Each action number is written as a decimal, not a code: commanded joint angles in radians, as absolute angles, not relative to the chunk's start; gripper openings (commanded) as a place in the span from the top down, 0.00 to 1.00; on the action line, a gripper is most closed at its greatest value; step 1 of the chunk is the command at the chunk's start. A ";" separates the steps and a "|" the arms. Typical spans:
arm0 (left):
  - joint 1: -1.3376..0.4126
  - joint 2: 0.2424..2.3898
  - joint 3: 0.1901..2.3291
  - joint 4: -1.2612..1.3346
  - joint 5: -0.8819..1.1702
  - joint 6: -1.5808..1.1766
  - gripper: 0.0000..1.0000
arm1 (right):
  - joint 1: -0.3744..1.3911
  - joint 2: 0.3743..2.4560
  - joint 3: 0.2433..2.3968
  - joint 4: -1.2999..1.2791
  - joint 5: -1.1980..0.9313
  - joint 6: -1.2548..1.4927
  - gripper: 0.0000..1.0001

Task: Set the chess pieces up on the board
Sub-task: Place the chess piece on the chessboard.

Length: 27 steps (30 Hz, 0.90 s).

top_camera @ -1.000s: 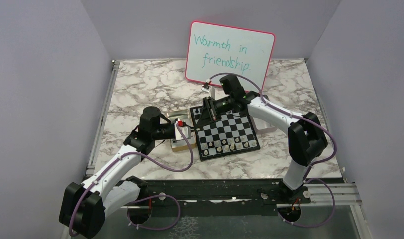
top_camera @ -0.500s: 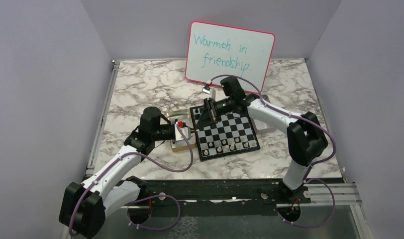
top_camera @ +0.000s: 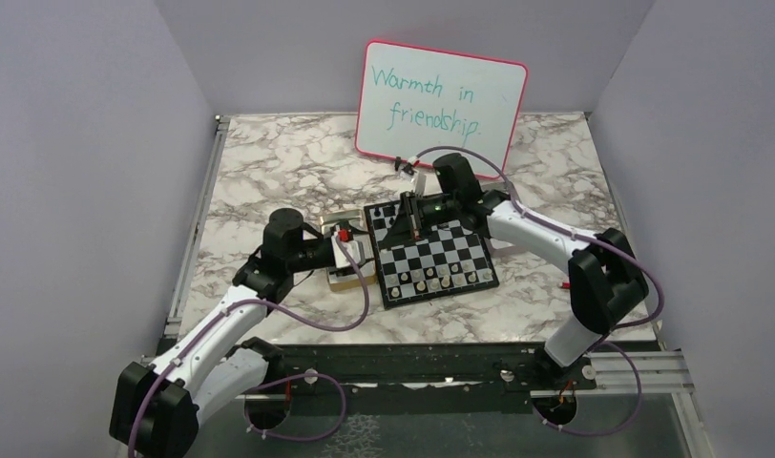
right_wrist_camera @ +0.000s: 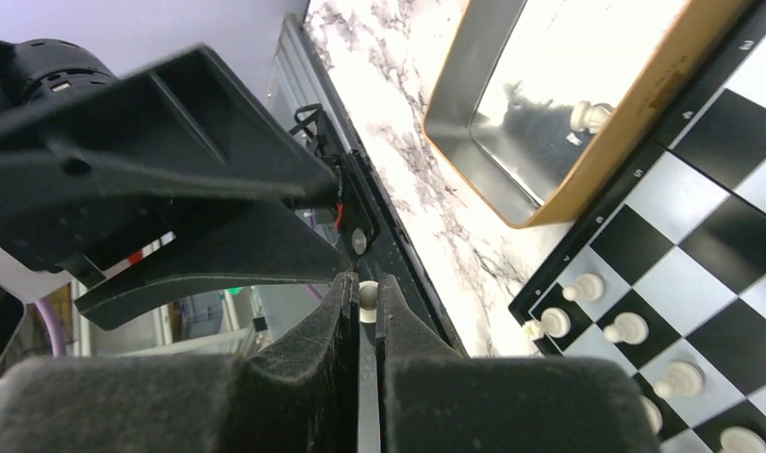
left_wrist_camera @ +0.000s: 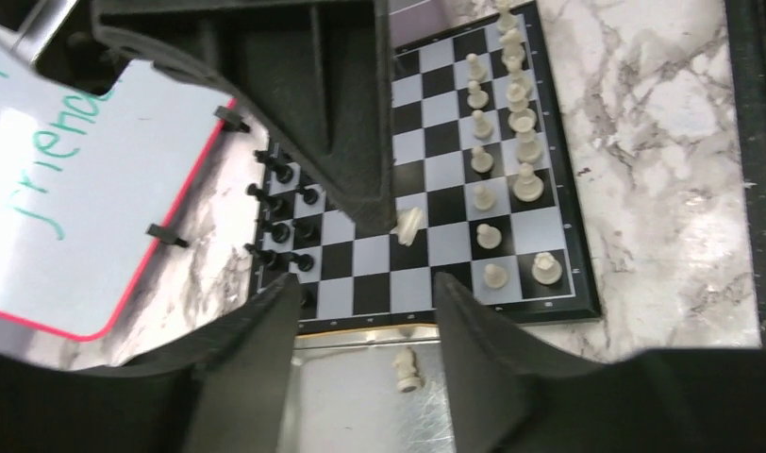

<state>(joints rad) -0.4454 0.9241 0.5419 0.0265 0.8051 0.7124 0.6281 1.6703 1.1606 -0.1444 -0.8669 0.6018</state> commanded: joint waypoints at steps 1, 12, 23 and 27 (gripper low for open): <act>-0.445 0.886 0.543 0.081 0.725 0.626 0.38 | 0.624 1.583 1.122 -0.126 -0.716 0.575 0.99; -0.445 0.922 0.604 0.146 0.561 0.284 0.01 | 0.624 1.317 0.938 -0.165 -0.248 0.534 0.99; -0.436 1.068 0.774 -0.062 0.241 -0.051 0.01 | 0.625 1.039 0.766 -0.272 0.218 0.534 0.99; -0.431 1.152 0.834 -0.126 0.216 -0.128 0.01 | 0.624 0.977 0.765 -0.356 0.281 0.541 0.99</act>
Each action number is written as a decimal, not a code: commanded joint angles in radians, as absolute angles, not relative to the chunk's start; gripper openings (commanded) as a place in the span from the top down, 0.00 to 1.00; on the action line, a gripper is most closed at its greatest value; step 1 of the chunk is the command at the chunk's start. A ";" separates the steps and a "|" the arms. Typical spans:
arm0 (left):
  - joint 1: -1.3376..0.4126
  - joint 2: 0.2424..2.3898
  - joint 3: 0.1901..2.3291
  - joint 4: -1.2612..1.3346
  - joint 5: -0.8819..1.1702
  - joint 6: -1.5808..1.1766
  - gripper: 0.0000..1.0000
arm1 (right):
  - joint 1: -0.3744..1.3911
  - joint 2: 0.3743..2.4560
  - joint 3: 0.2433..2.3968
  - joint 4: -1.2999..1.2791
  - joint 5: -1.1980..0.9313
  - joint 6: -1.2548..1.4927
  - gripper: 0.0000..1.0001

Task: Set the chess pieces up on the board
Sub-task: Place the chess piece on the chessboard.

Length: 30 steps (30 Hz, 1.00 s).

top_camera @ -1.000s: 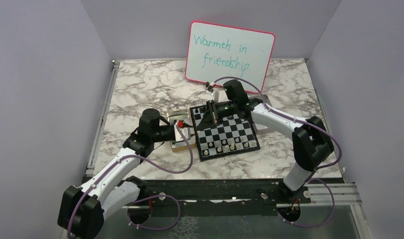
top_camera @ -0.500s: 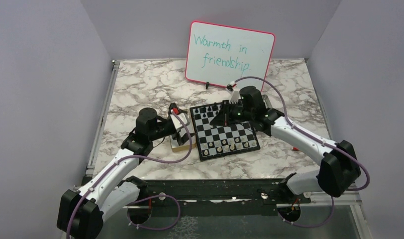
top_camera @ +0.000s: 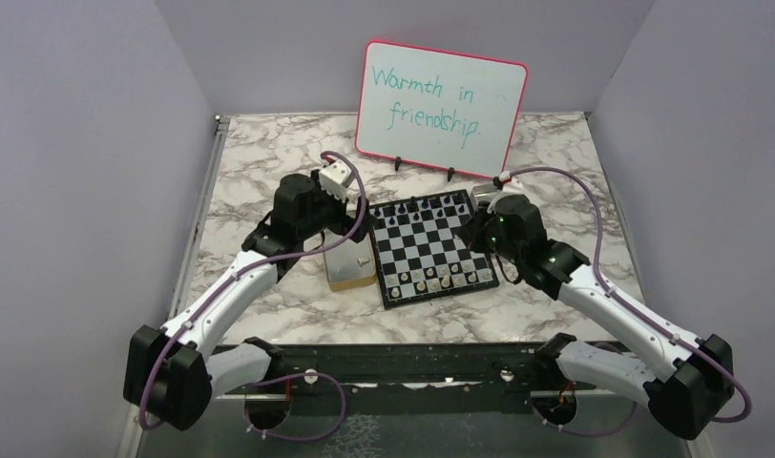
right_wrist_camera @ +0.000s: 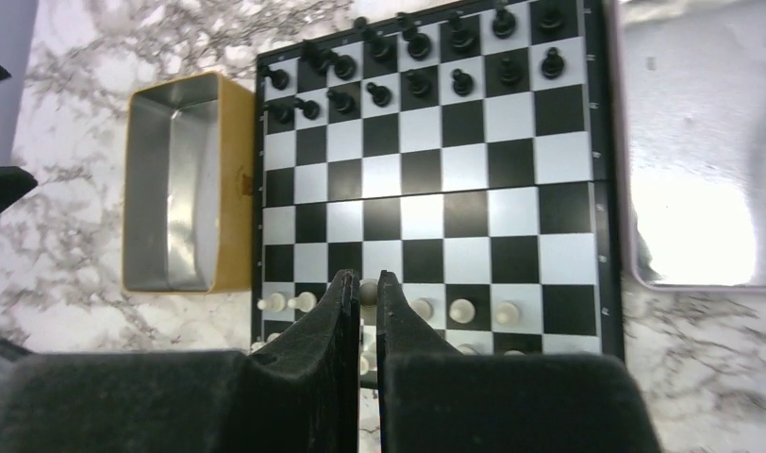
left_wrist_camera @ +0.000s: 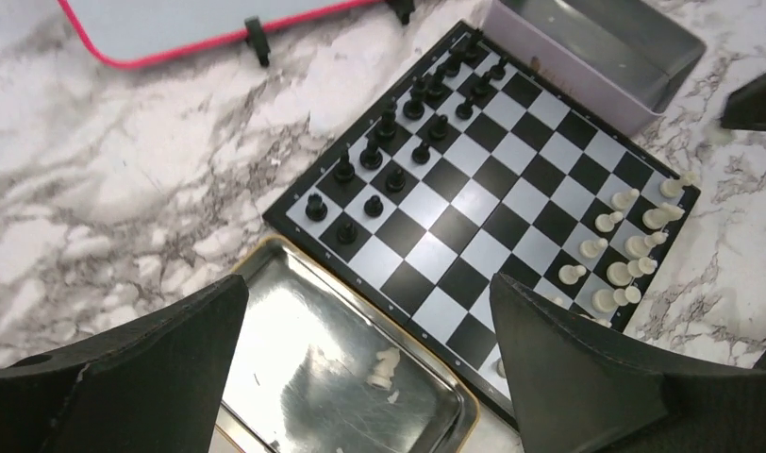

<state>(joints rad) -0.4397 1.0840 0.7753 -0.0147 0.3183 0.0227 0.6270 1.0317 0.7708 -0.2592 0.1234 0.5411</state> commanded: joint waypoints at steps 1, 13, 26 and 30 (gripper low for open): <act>-0.431 1.165 0.836 -0.121 0.229 -0.137 0.01 | 0.624 0.963 0.774 -0.376 0.287 0.541 0.99; -0.423 1.130 0.769 -0.115 -0.088 -0.152 0.01 | 0.624 0.966 0.836 -0.567 0.535 0.616 0.99; -0.427 1.069 0.718 -0.094 -0.023 -0.077 0.01 | 0.625 1.167 0.769 -0.454 0.557 0.764 0.99; -0.438 1.076 0.713 -0.091 -0.008 -0.080 0.01 | 0.625 1.200 0.743 -0.424 0.562 0.771 0.99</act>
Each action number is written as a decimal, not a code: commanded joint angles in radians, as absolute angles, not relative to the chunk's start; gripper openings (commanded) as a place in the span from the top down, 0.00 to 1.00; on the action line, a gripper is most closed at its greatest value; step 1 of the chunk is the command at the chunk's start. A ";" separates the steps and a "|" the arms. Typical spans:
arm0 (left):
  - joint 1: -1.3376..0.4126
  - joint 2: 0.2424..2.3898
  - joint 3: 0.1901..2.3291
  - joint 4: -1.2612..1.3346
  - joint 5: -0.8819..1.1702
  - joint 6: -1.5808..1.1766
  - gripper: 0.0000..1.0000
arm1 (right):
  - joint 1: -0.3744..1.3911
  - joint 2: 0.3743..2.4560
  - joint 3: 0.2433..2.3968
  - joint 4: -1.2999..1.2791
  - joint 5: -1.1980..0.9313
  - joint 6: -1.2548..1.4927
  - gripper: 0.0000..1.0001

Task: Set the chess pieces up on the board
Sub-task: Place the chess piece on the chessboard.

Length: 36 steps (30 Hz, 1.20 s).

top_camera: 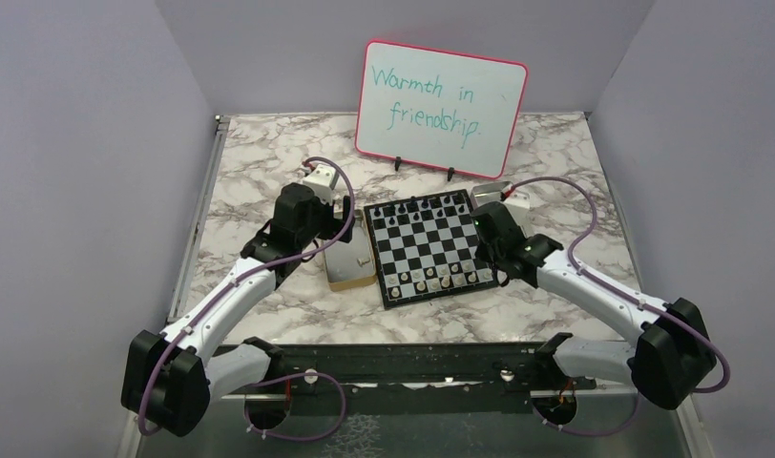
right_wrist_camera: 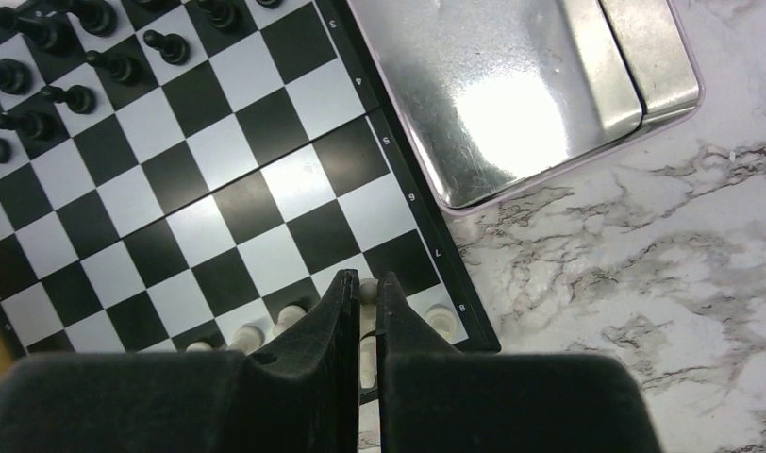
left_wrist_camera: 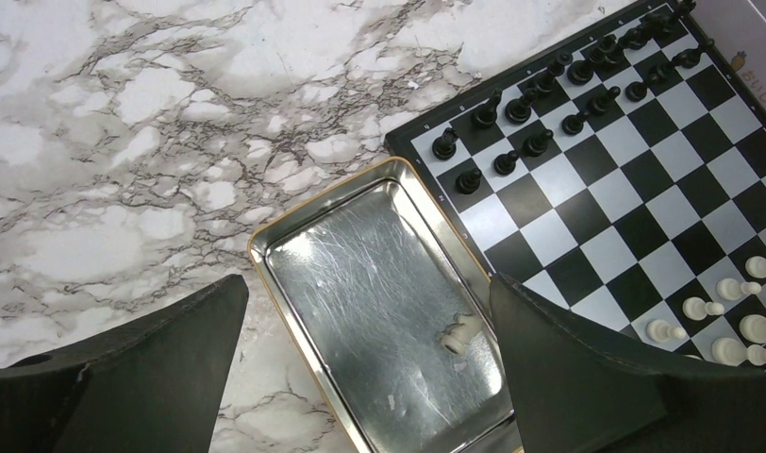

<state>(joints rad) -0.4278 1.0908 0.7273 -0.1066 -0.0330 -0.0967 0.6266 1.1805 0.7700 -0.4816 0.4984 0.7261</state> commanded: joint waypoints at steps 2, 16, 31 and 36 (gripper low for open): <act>-0.439 1.075 0.713 -0.087 -0.004 -0.080 0.01 | 0.624 1.214 0.729 -0.412 0.570 0.786 0.99; -0.439 1.061 0.707 -0.088 -0.009 -0.077 0.01 | 0.624 1.318 0.717 -0.372 0.557 0.838 0.99; -0.439 1.056 0.707 -0.089 -0.018 -0.071 0.01 | 0.625 1.354 0.728 -0.393 0.560 0.814 0.94; -0.439 1.053 0.708 -0.091 -0.021 -0.071 0.01 | 0.624 1.368 0.737 -0.398 0.555 0.796 0.91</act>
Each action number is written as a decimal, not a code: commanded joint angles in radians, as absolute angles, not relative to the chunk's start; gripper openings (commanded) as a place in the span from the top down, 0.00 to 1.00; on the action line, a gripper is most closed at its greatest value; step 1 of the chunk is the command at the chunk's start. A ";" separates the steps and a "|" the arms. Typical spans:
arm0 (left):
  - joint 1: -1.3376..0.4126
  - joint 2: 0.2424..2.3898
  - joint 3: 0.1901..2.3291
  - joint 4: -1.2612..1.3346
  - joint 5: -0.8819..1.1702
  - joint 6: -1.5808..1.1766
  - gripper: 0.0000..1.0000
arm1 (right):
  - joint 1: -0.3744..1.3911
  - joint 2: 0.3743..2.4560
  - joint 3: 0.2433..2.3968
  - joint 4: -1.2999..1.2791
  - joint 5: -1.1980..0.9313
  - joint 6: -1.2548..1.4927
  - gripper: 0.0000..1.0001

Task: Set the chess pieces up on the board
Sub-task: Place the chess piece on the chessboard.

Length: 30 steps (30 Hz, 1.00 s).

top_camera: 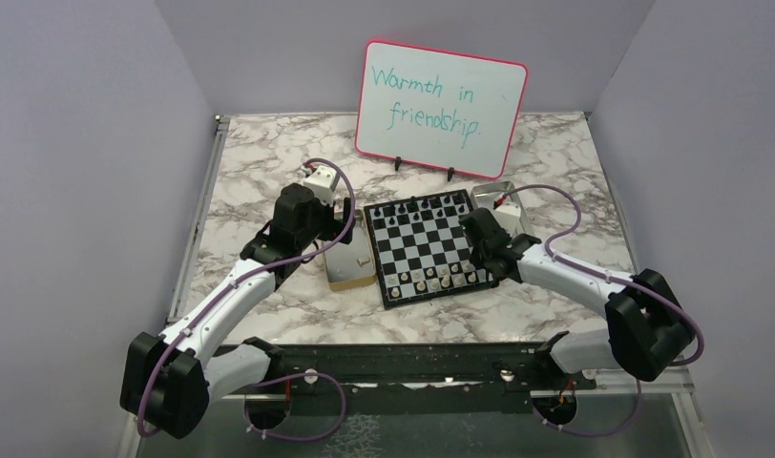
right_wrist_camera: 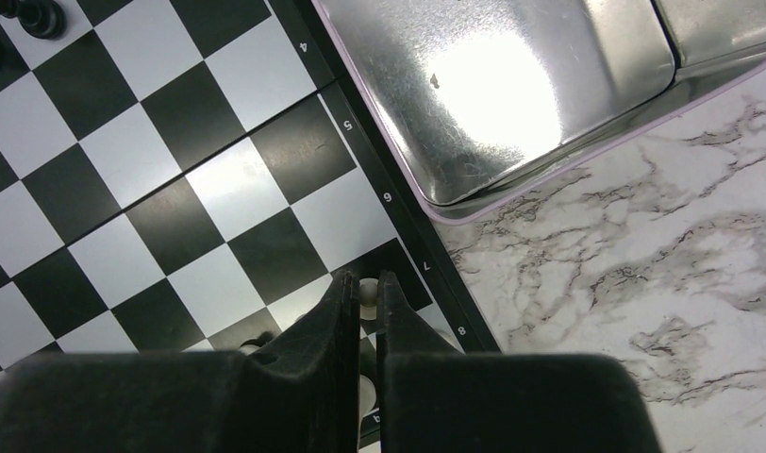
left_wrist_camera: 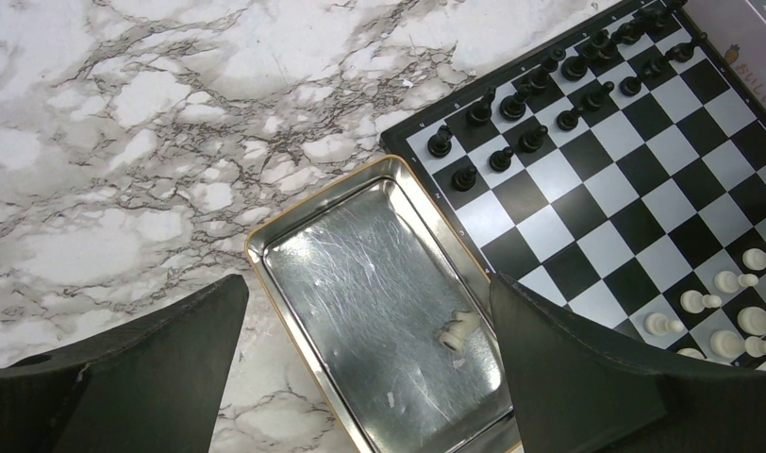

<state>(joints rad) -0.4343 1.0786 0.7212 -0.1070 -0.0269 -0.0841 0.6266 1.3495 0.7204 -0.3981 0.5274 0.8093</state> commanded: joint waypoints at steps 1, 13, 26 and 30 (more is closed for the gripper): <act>-0.439 1.053 0.707 -0.090 -0.021 -0.071 0.01 | 0.624 1.372 0.738 -0.404 0.556 0.796 0.91; -0.440 1.050 0.707 -0.094 -0.027 -0.068 0.01 | 0.624 1.386 0.749 -0.412 0.576 0.786 0.90; -0.440 1.053 0.707 -0.094 -0.026 -0.069 0.01 | 0.624 1.384 0.742 -0.395 0.584 0.769 0.87; -0.440 1.053 0.706 -0.093 -0.025 -0.068 0.01 | 0.624 1.389 0.746 -0.382 0.569 0.769 0.84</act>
<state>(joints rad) -0.4343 1.0702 0.7212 -0.1070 -0.0273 -0.0803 0.6266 1.3769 0.7231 -0.4015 0.5423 0.7727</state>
